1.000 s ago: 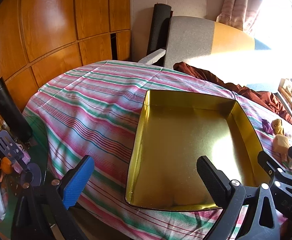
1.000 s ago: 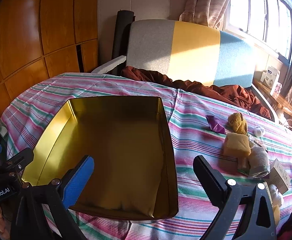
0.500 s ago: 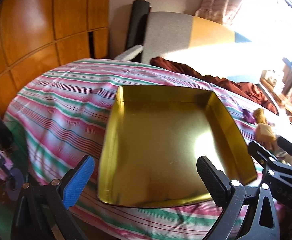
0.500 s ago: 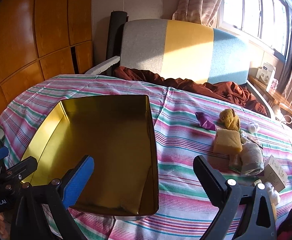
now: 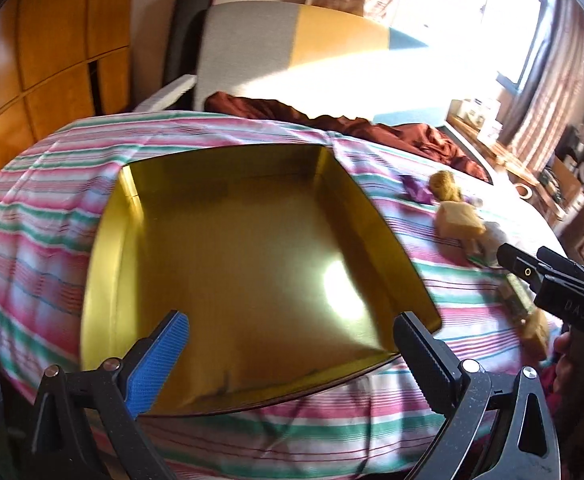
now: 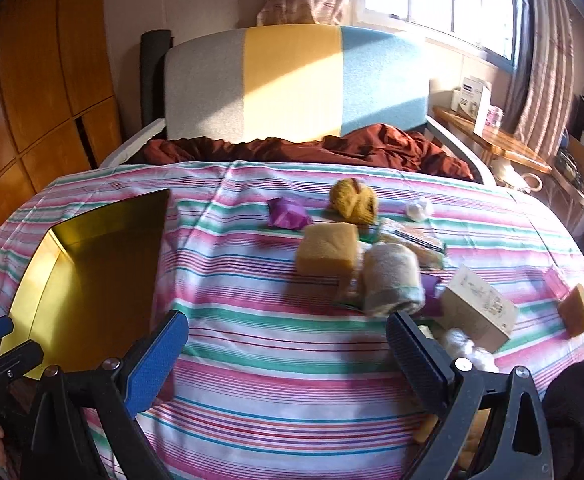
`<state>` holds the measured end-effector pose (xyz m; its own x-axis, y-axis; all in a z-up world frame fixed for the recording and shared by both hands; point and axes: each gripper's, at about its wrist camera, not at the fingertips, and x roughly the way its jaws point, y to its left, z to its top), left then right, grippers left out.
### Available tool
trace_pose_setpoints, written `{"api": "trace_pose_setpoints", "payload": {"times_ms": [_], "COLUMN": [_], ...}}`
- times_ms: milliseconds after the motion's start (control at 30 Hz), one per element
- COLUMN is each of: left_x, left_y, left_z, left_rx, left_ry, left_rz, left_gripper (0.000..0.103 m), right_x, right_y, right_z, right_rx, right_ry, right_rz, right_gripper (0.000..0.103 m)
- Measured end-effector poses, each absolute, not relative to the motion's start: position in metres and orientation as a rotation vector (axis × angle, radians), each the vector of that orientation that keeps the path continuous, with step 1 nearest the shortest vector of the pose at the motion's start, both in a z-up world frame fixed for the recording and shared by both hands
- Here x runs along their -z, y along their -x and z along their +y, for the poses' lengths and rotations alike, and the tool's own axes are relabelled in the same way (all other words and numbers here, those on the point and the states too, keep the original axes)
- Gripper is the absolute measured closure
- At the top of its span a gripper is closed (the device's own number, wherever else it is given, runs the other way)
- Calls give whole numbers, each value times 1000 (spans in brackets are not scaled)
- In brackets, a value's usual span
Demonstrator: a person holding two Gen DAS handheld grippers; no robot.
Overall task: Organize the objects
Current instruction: 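Move both tools from the gold tray toward the scattered items, then grasp the small green-white medicine box with the left tool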
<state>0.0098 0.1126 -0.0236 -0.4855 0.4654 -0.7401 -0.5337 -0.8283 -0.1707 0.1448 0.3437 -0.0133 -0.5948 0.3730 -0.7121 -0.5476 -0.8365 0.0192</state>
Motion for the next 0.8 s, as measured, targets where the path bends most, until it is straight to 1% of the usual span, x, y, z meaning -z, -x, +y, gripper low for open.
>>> {"api": "trace_pose_setpoints", "payload": {"times_ms": [233,400,600,800], "left_x": [9,11,30,46], "left_y": [-33,-55,-78,-99], "left_z": [190,247,316,361], "left_rx": [-2055,-1917,-1737,-1597], "left_ry": [995,902,879,862], "left_rz": [223,325,458,562], "left_gripper": [0,0,0,0], "right_x": [-8,-13,-9,4], "right_y": [-216,-259,-281,-288], "right_z": [428,465,481,487], "right_rx": [-2182,-2073,-2034,-2036], "right_ry": [922,838,822,842], "right_rz": [431,482,531,577], "right_gripper": [2,2,2,2]}}
